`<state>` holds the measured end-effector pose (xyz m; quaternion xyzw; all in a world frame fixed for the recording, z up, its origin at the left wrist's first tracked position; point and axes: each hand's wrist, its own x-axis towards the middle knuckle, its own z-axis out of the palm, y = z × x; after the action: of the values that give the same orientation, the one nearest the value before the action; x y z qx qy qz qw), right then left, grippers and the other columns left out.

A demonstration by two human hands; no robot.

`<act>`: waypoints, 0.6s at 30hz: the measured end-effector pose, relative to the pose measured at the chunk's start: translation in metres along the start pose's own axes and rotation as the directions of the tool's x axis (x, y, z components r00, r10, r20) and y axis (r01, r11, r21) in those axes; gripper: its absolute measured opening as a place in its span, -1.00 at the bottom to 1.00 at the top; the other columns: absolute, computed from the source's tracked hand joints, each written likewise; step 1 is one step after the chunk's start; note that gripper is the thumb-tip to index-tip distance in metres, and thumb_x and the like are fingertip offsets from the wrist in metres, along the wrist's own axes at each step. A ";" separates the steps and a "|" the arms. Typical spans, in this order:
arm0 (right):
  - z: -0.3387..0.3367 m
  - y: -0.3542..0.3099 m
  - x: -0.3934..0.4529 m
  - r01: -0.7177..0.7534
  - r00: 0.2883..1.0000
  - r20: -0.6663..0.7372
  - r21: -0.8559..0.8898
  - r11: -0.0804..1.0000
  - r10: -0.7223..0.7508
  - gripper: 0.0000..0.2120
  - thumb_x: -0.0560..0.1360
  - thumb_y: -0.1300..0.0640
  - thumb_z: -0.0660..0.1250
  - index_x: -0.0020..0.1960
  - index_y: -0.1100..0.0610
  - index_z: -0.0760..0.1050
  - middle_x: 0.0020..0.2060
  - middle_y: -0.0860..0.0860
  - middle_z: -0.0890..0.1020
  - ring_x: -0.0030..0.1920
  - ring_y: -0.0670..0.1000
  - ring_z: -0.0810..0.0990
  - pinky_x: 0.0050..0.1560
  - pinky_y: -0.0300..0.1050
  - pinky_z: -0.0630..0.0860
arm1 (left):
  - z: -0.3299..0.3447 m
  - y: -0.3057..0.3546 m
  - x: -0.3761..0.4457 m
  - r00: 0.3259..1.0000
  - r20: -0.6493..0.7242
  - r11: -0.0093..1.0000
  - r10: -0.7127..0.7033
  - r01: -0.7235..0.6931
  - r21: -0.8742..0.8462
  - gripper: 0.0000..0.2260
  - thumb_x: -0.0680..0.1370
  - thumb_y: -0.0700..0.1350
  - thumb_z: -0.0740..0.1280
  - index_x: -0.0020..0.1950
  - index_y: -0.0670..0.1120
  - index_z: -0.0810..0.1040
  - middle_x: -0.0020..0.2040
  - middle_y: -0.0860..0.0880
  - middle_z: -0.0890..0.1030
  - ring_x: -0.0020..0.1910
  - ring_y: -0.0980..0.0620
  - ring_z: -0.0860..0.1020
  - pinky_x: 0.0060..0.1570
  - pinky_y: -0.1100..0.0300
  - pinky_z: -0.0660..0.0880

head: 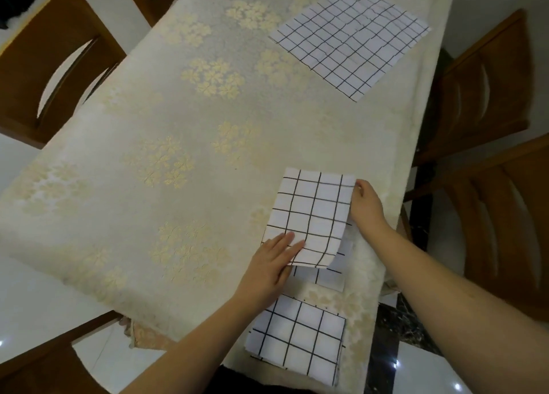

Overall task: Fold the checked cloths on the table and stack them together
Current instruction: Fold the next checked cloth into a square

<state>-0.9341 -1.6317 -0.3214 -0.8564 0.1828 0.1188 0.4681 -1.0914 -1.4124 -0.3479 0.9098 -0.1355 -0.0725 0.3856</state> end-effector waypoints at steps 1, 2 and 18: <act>-0.002 0.009 -0.006 -0.050 0.999 -0.014 0.085 0.995 0.051 -0.62 0.64 -0.09 0.07 0.30 0.10 0.44 0.17 0.07 0.58 0.16 0.08 0.55 0.19 -0.03 0.47 | 0.004 0.000 0.001 0.999 0.038 0.999 0.008 -0.010 0.041 -0.52 0.62 -0.09 0.08 0.55 0.14 0.18 0.55 0.06 0.22 0.55 0.15 0.08 0.51 0.25 -0.10; -0.003 0.017 -0.010 -0.102 0.994 -0.025 0.176 0.979 0.108 -0.59 0.64 -0.14 0.05 0.29 0.09 0.45 0.18 0.09 0.59 0.19 0.10 0.55 0.25 0.04 0.47 | 0.008 0.000 0.002 0.997 0.071 0.997 0.013 -0.019 0.078 -0.53 0.64 -0.05 0.05 0.56 0.15 0.15 0.56 0.05 0.21 0.56 0.13 0.06 0.52 0.19 -0.09; -0.011 0.043 -0.036 0.053 0.998 -0.019 -0.011 0.999 -0.053 -0.44 0.58 0.28 0.24 0.53 0.05 0.19 0.27 0.12 0.53 0.18 0.05 0.54 0.20 -0.02 0.51 | -0.002 -0.022 0.040 0.983 0.180 0.874 0.039 -0.121 0.471 -0.50 0.68 0.13 -0.13 0.60 -0.01 0.02 0.61 -0.02 0.03 0.59 0.01 -0.03 0.53 0.07 -0.14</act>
<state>-0.9849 -1.6552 -0.3348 -0.8645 0.1640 0.0992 0.4647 -1.0481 -1.4085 -0.3631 0.9613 -0.2182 -0.0959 0.1385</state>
